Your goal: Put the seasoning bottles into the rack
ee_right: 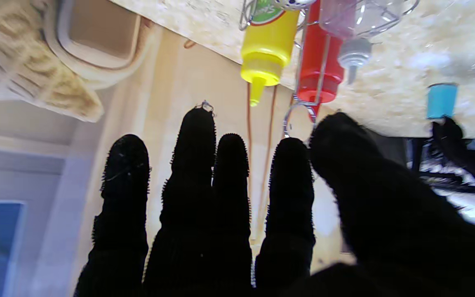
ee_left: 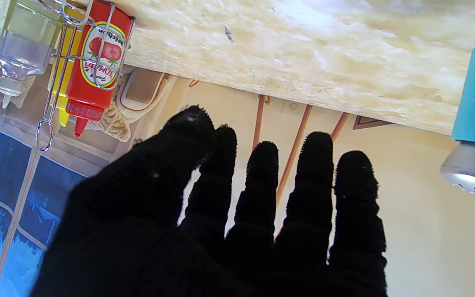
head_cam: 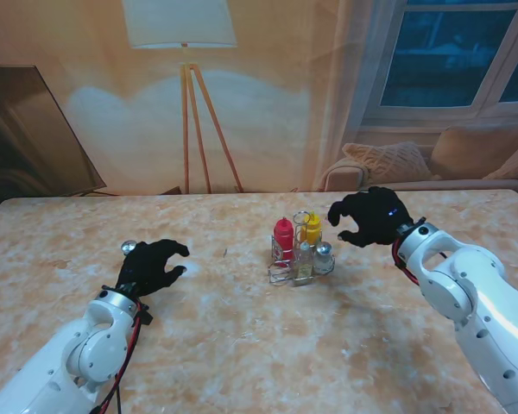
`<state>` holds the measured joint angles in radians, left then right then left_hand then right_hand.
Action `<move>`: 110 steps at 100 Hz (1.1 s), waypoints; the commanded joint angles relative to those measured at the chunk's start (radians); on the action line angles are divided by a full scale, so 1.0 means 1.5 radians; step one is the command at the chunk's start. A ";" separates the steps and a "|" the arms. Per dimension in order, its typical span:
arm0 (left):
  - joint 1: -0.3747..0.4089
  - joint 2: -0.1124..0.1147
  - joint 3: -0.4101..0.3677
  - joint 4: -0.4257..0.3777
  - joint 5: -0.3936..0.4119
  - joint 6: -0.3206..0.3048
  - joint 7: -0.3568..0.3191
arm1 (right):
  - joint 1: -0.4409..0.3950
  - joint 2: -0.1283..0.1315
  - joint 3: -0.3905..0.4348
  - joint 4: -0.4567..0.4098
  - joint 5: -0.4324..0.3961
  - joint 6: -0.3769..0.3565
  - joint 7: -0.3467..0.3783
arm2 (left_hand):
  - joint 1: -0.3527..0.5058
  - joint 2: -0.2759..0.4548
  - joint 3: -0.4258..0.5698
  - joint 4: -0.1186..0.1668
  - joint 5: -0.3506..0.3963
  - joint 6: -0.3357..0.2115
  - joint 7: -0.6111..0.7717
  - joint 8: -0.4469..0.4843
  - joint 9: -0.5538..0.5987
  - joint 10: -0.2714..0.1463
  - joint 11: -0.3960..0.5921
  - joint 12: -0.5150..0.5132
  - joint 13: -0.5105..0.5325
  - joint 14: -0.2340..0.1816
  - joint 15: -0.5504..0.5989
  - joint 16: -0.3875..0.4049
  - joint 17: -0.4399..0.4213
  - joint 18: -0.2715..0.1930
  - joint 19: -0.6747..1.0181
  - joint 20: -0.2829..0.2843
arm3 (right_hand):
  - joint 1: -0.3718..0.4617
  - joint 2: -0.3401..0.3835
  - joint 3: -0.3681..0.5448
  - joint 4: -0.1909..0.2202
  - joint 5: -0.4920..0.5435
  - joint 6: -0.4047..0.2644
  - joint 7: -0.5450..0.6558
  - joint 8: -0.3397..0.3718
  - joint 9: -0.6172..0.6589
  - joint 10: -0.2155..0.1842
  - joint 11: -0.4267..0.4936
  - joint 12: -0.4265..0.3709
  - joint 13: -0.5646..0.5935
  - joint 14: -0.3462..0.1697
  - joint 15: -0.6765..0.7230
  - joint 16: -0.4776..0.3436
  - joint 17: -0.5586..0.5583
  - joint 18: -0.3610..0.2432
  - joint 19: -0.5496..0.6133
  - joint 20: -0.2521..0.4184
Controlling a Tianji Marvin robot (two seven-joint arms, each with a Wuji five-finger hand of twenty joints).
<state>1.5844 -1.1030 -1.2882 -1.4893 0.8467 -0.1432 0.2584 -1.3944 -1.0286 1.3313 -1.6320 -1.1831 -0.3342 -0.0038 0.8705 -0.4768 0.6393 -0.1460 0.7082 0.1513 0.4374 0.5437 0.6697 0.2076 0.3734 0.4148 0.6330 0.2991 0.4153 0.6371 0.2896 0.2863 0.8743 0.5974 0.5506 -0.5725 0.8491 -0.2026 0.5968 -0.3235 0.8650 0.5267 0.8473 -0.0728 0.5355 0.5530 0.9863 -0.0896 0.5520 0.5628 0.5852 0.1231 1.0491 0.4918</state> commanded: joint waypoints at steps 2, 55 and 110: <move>0.000 -0.001 0.004 -0.003 0.000 0.002 -0.012 | -0.014 -0.002 0.004 0.012 0.036 0.019 0.026 | 0.004 -0.014 0.010 -0.017 0.008 -0.009 0.012 0.005 -0.020 -0.008 -0.007 -0.003 -0.016 0.000 -0.015 0.007 -0.009 0.003 -0.008 -0.002 | 0.026 0.010 -0.004 -0.021 0.012 -0.009 0.022 -0.015 0.023 0.011 -0.002 -0.009 -0.003 0.007 -0.015 -0.018 -0.010 0.007 0.001 -0.009; -0.011 0.000 0.024 -0.001 -0.005 0.017 -0.025 | -0.036 -0.021 -0.010 0.083 0.132 0.151 -0.024 | 0.006 -0.013 0.006 -0.017 0.009 -0.008 0.012 0.005 -0.021 -0.007 -0.007 -0.003 -0.018 0.001 -0.015 0.007 -0.010 0.002 -0.009 -0.003 | 0.068 0.061 -0.049 0.001 0.073 -0.001 0.049 -0.010 0.062 0.024 0.006 0.017 0.009 0.022 -0.005 -0.016 -0.021 0.019 0.012 -0.020; -0.026 0.001 0.044 0.004 -0.010 0.032 -0.043 | -0.033 -0.039 -0.050 0.159 0.186 0.206 -0.114 | 0.005 -0.011 0.006 -0.016 0.007 -0.009 0.010 0.005 -0.020 -0.008 -0.007 -0.003 -0.017 0.002 -0.015 0.007 -0.010 0.001 -0.009 -0.003 | 0.070 0.058 -0.056 0.005 0.078 0.004 0.049 -0.003 0.061 0.027 0.021 0.022 0.000 0.030 0.023 -0.005 -0.033 0.035 0.026 -0.014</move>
<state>1.5515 -1.0996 -1.2257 -1.4848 0.8354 -0.0985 0.2132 -1.4423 -1.0726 1.2736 -1.4169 -0.9147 -0.0359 -0.1825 0.8705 -0.4768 0.6393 -0.1461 0.7082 0.1512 0.4376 0.5437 0.6697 0.2075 0.3734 0.4148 0.6330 0.2991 0.4153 0.6371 0.2896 0.2863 0.8743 0.5974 0.6402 -0.4954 0.7675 -0.2030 0.7052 -0.3237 0.9258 0.5078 0.9128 -0.0427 0.5510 0.5524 0.9937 -0.0507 0.5694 0.5389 0.5524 0.1593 1.0701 0.4711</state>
